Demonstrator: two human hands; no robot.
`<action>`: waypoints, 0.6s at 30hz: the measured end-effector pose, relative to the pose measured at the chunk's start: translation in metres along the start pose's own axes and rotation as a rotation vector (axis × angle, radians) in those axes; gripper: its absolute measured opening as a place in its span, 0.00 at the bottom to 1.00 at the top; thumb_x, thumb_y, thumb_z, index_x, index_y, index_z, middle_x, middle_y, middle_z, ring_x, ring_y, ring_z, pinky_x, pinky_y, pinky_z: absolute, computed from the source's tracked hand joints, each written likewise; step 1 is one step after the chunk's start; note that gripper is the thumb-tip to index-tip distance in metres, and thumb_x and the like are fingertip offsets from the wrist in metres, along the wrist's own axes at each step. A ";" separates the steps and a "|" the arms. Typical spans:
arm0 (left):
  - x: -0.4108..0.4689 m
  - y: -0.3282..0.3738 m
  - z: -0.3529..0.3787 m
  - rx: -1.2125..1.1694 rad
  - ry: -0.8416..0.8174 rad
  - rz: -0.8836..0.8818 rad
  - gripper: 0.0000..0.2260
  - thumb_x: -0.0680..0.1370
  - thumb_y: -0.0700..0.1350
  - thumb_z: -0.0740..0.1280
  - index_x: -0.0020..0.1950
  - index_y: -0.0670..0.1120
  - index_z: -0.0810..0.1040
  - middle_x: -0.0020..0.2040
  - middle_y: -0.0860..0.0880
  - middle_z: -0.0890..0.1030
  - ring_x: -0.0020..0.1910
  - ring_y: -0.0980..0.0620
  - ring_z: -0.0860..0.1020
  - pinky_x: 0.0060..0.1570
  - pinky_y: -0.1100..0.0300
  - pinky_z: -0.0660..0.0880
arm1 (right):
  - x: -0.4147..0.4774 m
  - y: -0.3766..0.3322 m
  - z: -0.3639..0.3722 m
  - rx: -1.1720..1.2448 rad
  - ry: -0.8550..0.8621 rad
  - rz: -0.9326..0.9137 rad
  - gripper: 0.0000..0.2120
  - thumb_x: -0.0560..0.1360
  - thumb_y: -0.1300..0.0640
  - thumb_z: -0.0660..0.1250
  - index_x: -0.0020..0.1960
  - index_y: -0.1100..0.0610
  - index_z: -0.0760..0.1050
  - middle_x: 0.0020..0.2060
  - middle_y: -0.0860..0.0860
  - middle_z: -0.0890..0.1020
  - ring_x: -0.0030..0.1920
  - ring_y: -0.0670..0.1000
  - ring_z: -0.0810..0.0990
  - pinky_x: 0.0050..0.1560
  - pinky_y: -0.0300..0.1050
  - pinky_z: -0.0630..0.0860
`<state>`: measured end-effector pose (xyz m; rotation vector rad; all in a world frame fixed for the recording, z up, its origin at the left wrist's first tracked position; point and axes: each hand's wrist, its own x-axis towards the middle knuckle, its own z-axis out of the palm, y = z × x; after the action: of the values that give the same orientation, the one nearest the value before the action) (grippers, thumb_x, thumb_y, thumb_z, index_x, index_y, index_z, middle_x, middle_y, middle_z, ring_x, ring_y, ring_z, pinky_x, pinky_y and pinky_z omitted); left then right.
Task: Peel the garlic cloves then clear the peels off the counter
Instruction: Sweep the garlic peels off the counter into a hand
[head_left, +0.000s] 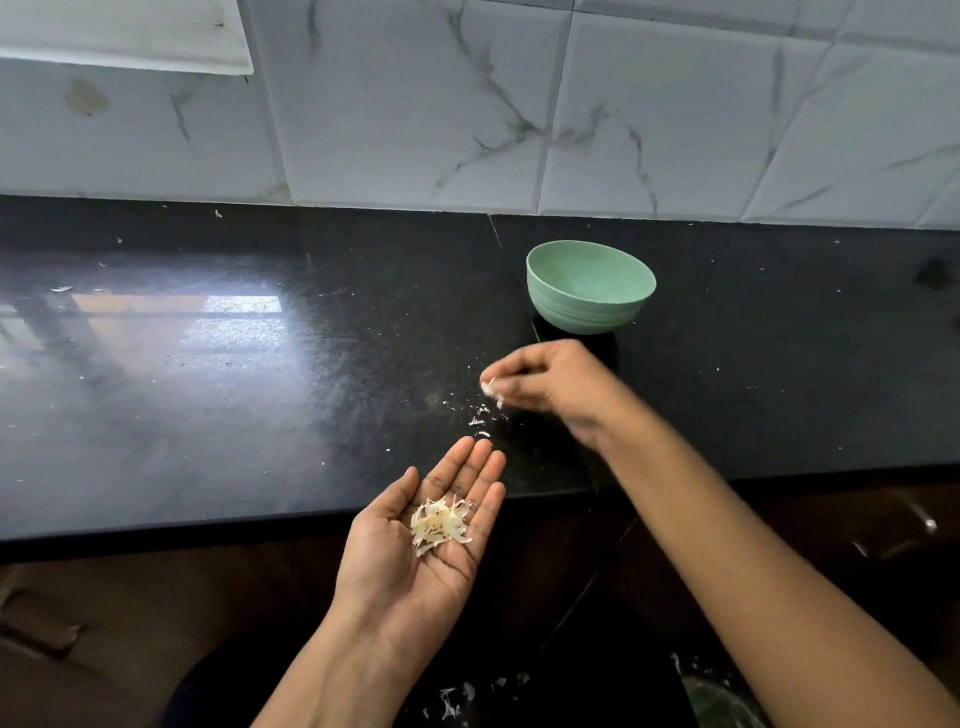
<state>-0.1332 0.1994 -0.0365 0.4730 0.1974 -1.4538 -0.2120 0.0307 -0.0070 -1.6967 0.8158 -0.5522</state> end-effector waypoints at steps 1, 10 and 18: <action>0.001 -0.001 0.001 0.002 0.000 -0.008 0.23 0.81 0.46 0.53 0.49 0.32 0.82 0.54 0.37 0.82 0.51 0.40 0.82 0.46 0.41 0.76 | -0.003 -0.009 -0.007 0.216 -0.023 0.052 0.07 0.72 0.73 0.66 0.43 0.63 0.79 0.32 0.49 0.84 0.35 0.43 0.83 0.39 0.32 0.78; 0.019 -0.002 0.024 -0.023 -0.042 0.008 0.22 0.82 0.44 0.53 0.44 0.31 0.81 0.46 0.35 0.83 0.40 0.40 0.84 0.43 0.46 0.80 | -0.062 -0.057 0.013 -0.510 -0.217 -0.176 0.09 0.71 0.65 0.71 0.45 0.53 0.84 0.40 0.50 0.85 0.43 0.46 0.83 0.51 0.44 0.80; 0.023 -0.006 0.023 -0.039 -0.059 -0.007 0.22 0.82 0.44 0.53 0.43 0.32 0.81 0.45 0.38 0.83 0.42 0.43 0.83 0.45 0.44 0.78 | -0.068 -0.065 0.015 -0.789 -0.147 -0.252 0.13 0.72 0.65 0.68 0.48 0.48 0.84 0.43 0.47 0.85 0.46 0.45 0.82 0.51 0.46 0.78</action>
<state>-0.1394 0.1685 -0.0268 0.3982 0.1801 -1.4666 -0.2304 0.1008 0.0548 -2.5553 0.7641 -0.2691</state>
